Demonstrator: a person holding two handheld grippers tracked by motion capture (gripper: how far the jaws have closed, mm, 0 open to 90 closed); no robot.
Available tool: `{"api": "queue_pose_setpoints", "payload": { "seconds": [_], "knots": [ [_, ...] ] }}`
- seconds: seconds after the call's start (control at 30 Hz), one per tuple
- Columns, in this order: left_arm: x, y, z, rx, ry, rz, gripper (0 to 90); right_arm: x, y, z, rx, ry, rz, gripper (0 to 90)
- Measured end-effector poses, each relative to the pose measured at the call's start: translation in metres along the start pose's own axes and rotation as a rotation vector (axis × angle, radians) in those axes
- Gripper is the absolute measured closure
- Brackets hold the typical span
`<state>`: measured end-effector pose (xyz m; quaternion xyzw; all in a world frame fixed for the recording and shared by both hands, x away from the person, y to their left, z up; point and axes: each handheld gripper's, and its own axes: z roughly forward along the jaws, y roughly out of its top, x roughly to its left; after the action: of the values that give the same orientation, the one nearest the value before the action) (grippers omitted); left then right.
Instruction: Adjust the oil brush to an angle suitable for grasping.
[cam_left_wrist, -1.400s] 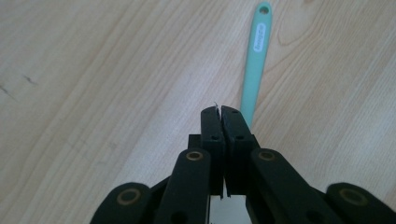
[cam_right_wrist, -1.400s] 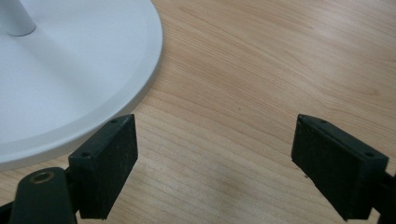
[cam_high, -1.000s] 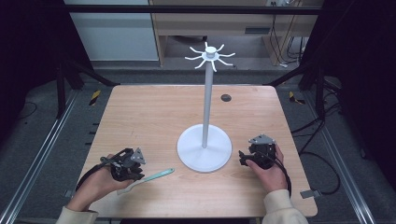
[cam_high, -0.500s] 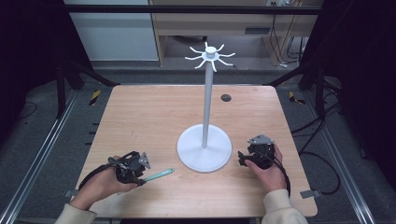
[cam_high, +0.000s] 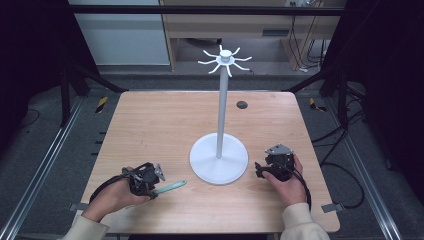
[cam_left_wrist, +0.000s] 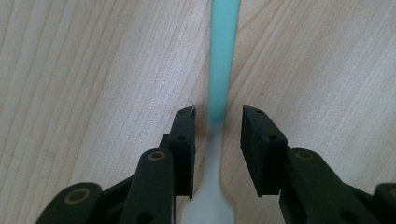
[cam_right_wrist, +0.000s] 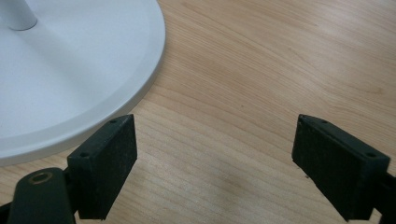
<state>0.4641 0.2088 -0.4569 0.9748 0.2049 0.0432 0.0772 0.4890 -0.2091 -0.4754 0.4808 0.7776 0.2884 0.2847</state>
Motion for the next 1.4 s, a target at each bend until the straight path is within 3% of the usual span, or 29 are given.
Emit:
{"api": "queue_pose_setpoints", "payload": {
  "seconds": [0.7,1.0,1.2,1.4],
  "knots": [
    [0.004,0.002,0.006,0.006,-0.034,0.012,75.7,0.001,0.000,0.000,0.001,0.006,0.004,14.5],
    [0.001,0.005,0.006,0.006,-0.025,0.020,81.3,0.001,-0.001,0.000,0.003,0.012,0.009,14.5],
    [0.002,0.001,-0.006,-0.100,0.002,-0.026,81.6,0.005,0.001,0.003,0.005,0.024,0.004,14.5],
    [-0.003,0.000,-0.022,-0.204,0.041,-0.034,81.7,0.006,0.001,0.004,0.010,0.028,0.007,14.5]
  ]
}}
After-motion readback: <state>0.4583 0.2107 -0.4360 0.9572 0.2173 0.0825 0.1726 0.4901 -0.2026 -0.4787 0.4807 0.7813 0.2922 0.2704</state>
